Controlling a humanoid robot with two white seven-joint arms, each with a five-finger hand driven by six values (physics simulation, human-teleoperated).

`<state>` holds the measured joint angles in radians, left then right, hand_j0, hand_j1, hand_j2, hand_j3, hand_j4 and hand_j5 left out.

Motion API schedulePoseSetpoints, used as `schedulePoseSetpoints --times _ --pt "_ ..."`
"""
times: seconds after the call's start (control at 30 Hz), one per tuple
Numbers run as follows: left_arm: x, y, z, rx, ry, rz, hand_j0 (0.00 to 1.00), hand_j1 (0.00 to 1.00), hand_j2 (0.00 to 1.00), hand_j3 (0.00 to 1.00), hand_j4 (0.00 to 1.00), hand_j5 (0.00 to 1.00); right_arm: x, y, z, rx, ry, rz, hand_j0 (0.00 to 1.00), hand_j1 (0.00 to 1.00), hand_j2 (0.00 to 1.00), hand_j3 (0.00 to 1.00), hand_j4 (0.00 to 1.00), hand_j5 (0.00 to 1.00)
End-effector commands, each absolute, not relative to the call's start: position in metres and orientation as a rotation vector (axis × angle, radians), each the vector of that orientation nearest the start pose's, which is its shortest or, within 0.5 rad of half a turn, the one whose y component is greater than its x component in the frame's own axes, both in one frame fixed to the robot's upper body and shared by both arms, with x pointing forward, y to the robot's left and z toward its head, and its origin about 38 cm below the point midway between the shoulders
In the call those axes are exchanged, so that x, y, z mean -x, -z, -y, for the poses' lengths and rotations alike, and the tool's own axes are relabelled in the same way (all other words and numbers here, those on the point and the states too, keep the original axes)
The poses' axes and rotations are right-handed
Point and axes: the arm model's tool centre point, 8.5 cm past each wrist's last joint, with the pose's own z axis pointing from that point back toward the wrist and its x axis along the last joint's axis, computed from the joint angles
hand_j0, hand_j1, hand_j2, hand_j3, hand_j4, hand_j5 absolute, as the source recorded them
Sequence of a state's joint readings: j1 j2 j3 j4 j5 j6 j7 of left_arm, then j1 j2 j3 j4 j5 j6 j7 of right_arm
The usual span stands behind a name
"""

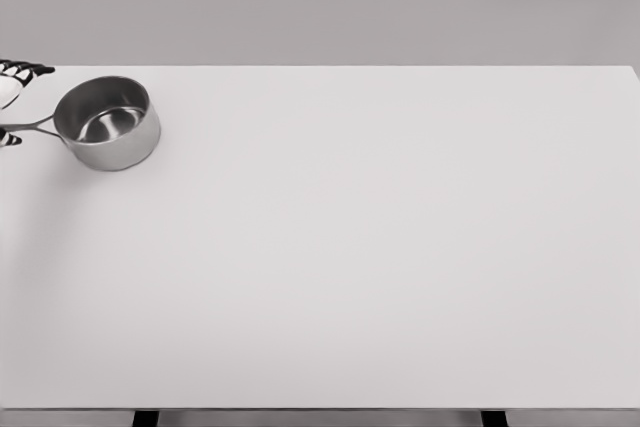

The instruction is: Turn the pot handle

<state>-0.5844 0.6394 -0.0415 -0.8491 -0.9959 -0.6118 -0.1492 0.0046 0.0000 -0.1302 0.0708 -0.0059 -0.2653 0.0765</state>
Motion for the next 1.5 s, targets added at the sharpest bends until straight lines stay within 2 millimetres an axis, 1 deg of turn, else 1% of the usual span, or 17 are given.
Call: schedulePoseSetpoints --times 0.0,0.1,0.17,0.33,0.4,0.47,0.57,0.63,0.7,0.83,0.97,1.03,1.1,1.17,1.3,1.37,1.47 --pt "-0.472 -0.174 -0.485 -0.992 1.493 1.205 1.00 1.00 1.00 1.00 1.00 1.00 -0.001 0.258 0.265 0.025 0.120 0.200 1.00 1.00 1.00 1.00 1.00 1.00" --pt "-0.475 -0.175 -0.489 -1.015 1.493 1.190 1.00 1.00 1.00 1.00 1.00 1.00 -0.001 0.258 0.265 0.025 0.120 0.200 1.00 1.00 1.00 1.00 1.00 1.00" --pt "-0.476 -0.172 -0.490 -1.010 1.481 1.185 1.00 1.00 1.00 1.00 1.00 1.00 -0.001 0.258 0.265 0.025 0.120 0.200 1.00 1.00 1.00 1.00 1.00 1.00" --pt "-0.480 -0.180 -0.492 -1.024 1.473 1.191 1.00 1.00 1.00 1.00 1.00 1.00 -0.001 0.258 0.265 0.025 0.120 0.200 1.00 1.00 1.00 1.00 1.00 1.00" --pt "-0.480 -0.180 -0.493 -1.024 1.474 1.187 1.00 1.00 1.00 1.00 1.00 1.00 -0.001 0.258 0.265 0.025 0.120 0.200 1.00 1.00 1.00 1.00 1.00 1.00" --pt "-0.481 -0.177 -0.491 -1.032 1.491 1.173 1.00 1.00 1.00 1.00 1.00 1.00 -0.001 0.258 0.265 0.025 0.120 0.200 1.00 1.00 1.00 1.00 1.00 1.00" --pt "-0.483 -0.179 -0.490 -1.037 1.497 1.174 1.00 1.00 1.00 1.00 1.00 1.00 -0.001 0.258 0.265 0.025 0.120 0.200 1.00 1.00 1.00 1.00 1.00 1.00" --pt "-0.488 -0.180 -0.482 -1.029 1.512 1.184 1.00 1.00 1.00 1.00 1.00 1.00 -0.001 0.258 0.265 0.025 0.120 0.200 1.00 1.00 1.00 1.00 1.00 1.00" --pt "-0.488 -0.175 -0.482 -1.015 1.505 1.176 1.00 1.00 1.00 1.00 1.00 1.00 -0.001 0.258 0.265 0.025 0.120 0.200 1.00 1.00 1.00 1.00 1.00 1.00" --pt "-0.491 -0.177 -0.483 -1.036 1.508 1.175 1.00 1.00 1.00 1.00 1.00 1.00 -0.001 0.258 0.265 0.025 0.120 0.200 1.00 1.00 1.00 1.00 1.00 1.00" --pt "-0.493 -0.177 -0.479 -1.045 1.518 1.179 1.00 1.00 1.00 1.00 1.00 1.00 -0.001 0.258 0.265 0.025 0.120 0.200 1.00 1.00 1.00 1.00 1.00 1.00" --pt "-0.496 -0.183 -0.477 -1.054 1.519 1.188 1.00 1.00 1.00 1.00 1.00 1.00 -0.001 0.258 0.265 0.025 0.120 0.200 1.00 1.00 1.00 1.00 1.00 1.00" --pt "-0.501 -0.187 -0.472 -1.055 1.529 1.195 1.00 1.00 1.00 1.00 1.00 1.00 -0.001 0.258 0.265 0.025 0.120 0.200 1.00 1.00 1.00 1.00 1.00 1.00" --pt "-0.505 -0.185 -0.469 -1.040 1.529 1.193 1.00 1.00 1.00 1.00 1.00 1.00 -0.001 0.258 0.265 0.025 0.120 0.200 1.00 1.00 1.00 1.00 1.00 1.00" --pt "-0.508 -0.186 -0.464 -1.037 1.532 1.203 1.00 1.00 1.00 1.00 1.00 1.00 -0.001 0.258 0.265 0.025 0.120 0.200 1.00 1.00 1.00 1.00 1.00 1.00" --pt "-0.507 -0.187 -0.466 -1.041 1.532 1.199 1.00 1.00 1.00 1.00 1.00 1.00 -0.001 0.258 0.265 0.025 0.120 0.200 1.00 1.00 1.00 1.00 1.00 1.00" --pt "-0.503 -0.189 -0.476 -1.052 1.529 1.183 1.00 1.00 1.00 1.00 1.00 1.00 -0.001 0.258 0.265 0.024 0.120 0.199 1.00 1.00 1.00 1.00 1.00 1.00"
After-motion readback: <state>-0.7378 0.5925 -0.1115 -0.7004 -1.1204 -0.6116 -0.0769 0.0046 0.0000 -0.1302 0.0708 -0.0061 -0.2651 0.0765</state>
